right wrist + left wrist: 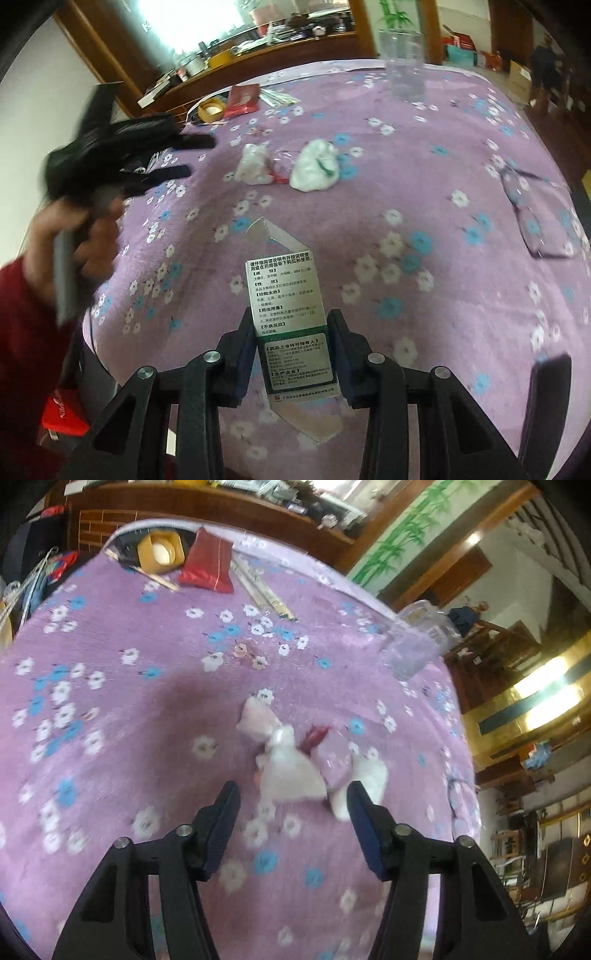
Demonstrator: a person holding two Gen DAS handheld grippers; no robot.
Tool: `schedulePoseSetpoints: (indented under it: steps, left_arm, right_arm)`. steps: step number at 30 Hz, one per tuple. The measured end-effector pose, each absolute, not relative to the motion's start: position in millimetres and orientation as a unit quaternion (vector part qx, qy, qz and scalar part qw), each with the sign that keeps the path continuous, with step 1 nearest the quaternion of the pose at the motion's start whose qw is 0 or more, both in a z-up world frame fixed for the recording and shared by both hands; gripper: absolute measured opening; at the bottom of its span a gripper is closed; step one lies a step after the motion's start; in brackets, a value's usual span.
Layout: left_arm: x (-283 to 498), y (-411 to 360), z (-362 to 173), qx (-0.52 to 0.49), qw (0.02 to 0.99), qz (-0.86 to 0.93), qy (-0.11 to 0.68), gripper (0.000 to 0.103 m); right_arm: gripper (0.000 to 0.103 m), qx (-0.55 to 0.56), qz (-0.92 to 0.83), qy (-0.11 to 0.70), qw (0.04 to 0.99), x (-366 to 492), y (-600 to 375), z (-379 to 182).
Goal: Collect trash
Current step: 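Grasp the white plastic bag with the left gripper while the right gripper holds the leaflet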
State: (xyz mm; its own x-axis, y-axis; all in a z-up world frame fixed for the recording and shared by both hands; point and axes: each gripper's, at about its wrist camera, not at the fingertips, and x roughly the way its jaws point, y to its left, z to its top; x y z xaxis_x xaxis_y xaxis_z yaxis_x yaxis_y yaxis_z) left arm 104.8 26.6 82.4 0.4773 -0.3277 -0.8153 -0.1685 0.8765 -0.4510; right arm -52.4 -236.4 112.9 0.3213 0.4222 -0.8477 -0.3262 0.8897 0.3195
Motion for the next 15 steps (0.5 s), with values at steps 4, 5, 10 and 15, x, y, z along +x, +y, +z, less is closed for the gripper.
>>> schedulePoseSetpoints:
  steps: [4, 5, 10, 15]
  left_arm:
    - [137.6, 20.0, 55.8, -0.25, 0.806, -0.033, 0.536, 0.047]
    - [142.2, 21.1, 51.2, -0.251, 0.803, -0.03, 0.539, 0.042]
    - [154.3, 18.3, 28.5, -0.25, 0.788, -0.029, 0.561, 0.037]
    - [129.0, 21.0, 35.5, -0.232, 0.81, -0.049, 0.537, 0.026]
  right_arm:
    - [0.041, 0.057, 0.226, 0.534, 0.813, -63.2, -249.4, 115.6]
    - [0.041, 0.057, 0.225, 0.533, 0.814, -65.4, -250.6, 115.9]
    - [0.041, 0.067, 0.223, 0.533, 0.814, -70.0, -258.2, 117.9]
    - [0.041, 0.073, 0.225, 0.531, 0.814, -71.3, -254.8, 119.6]
